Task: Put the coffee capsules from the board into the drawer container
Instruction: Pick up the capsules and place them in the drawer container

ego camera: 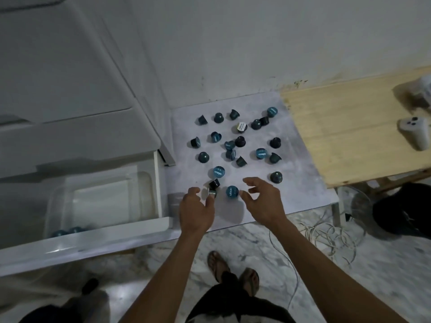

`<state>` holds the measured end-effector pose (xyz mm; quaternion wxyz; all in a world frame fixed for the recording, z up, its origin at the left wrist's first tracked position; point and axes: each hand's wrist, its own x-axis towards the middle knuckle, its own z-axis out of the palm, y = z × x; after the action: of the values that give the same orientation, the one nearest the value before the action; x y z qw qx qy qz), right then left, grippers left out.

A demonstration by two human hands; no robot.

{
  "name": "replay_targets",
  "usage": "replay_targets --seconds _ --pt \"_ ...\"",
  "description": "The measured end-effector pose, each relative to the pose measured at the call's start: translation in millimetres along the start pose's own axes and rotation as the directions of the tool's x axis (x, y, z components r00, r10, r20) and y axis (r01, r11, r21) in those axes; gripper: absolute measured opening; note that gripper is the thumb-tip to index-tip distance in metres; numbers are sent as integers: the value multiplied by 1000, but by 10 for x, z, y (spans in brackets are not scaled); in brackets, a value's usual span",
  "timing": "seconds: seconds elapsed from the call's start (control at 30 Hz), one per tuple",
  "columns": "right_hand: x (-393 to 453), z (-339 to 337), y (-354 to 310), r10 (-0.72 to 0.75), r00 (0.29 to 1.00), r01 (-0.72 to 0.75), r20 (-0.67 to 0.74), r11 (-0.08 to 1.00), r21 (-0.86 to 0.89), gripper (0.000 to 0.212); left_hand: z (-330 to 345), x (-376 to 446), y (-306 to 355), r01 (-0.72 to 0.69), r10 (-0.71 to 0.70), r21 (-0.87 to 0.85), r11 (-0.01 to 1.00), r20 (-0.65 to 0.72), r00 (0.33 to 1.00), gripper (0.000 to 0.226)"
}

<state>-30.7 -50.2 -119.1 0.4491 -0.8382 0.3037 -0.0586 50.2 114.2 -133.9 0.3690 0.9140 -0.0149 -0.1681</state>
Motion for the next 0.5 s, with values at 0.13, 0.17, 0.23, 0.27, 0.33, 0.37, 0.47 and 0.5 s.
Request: replay_targets --seconds 0.13,0.17,0.23,0.27,0.33,0.37,0.47,0.5 --pt "66 194 170 -25 997 29 70 998 -56 45 227 138 -122 95 -95 -51 994 -10 995 50" --pt "98 225 204 -40 996 46 85 997 -70 48 287 164 -137 98 -98 -47 994 -14 995 48" --pt "174 304 258 -65 990 78 126 993 -93 50 391 199 -172 97 -98 -27 995 -36 995 43" --pt "210 345 284 -77 986 94 149 990 -108 50 434 207 -190 101 -102 -19 995 -44 994 40" --pt "257 416 335 -96 978 125 186 980 -152 50 511 221 -206 117 -118 -26 993 -55 991 35" --pt "277 447 372 -108 975 143 196 975 -172 49 543 231 -211 125 -127 -38 991 -67 990 33" --pt "334 522 495 -180 963 221 200 954 -201 43 610 254 -221 128 -138 -80 989 -134 981 29" --pt "354 538 540 -214 957 254 196 944 -210 40 634 259 -223 119 -131 -85 989 -154 979 29"
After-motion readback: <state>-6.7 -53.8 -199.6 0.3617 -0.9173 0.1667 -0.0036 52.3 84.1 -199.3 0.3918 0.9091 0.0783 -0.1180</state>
